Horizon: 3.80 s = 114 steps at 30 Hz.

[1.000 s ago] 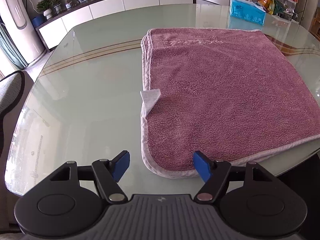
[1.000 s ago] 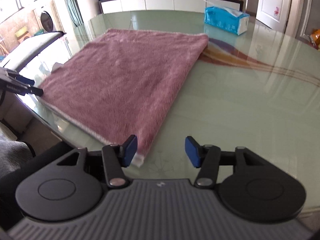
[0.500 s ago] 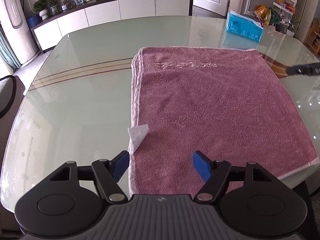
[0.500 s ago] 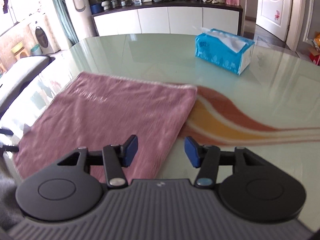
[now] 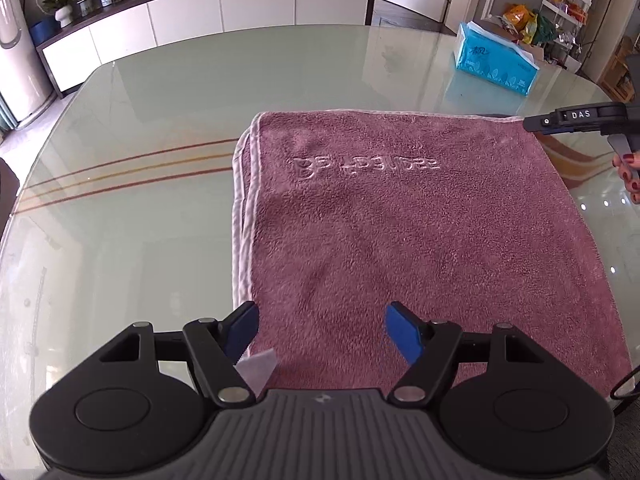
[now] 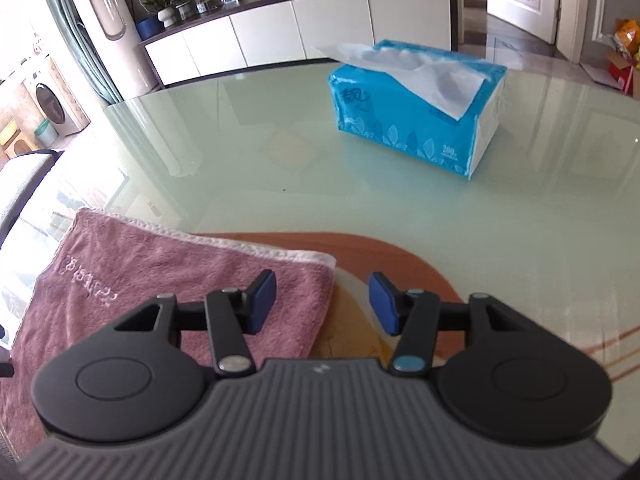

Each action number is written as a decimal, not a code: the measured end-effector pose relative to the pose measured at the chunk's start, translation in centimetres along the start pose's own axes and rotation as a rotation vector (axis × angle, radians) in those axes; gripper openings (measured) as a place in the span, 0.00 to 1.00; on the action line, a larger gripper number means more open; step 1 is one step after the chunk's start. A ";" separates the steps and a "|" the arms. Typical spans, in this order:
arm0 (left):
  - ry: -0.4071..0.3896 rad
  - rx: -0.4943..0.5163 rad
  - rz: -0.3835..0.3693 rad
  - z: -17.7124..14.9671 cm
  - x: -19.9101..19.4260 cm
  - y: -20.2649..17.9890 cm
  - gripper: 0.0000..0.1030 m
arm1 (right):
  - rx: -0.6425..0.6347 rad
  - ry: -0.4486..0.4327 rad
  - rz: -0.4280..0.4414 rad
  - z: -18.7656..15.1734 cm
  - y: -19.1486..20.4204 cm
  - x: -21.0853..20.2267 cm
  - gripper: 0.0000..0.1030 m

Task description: Fold towel

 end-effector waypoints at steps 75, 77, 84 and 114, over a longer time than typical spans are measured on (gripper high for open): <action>0.109 -0.373 -0.112 -1.9 1.2 4.0 0.54 | -0.625 0.173 0.262 -19.7 15.8 -15.0 0.07; 0.089 -0.284 -0.089 -1.8 1.1 3.6 0.57 | -0.624 0.180 0.263 -19.8 15.8 -14.9 0.07; -0.019 0.271 0.121 -2.5 0.8 0.4 0.61 | -0.605 0.196 0.265 -20.0 15.6 -14.7 0.08; -0.087 0.636 -0.037 -2.7 1.5 -1.7 0.13 | -0.643 0.205 0.249 -19.2 16.2 -13.9 0.20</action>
Point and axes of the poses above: each gripper's, at about its wrist camera, not at the fingertips, and x roughly the way its jaws point, y to its left, z to its top, the point moved 8 cm from there along x, roughly the way its jaws point, and after that the axes turned 2 degrees about -y, right-handed, at the moved point
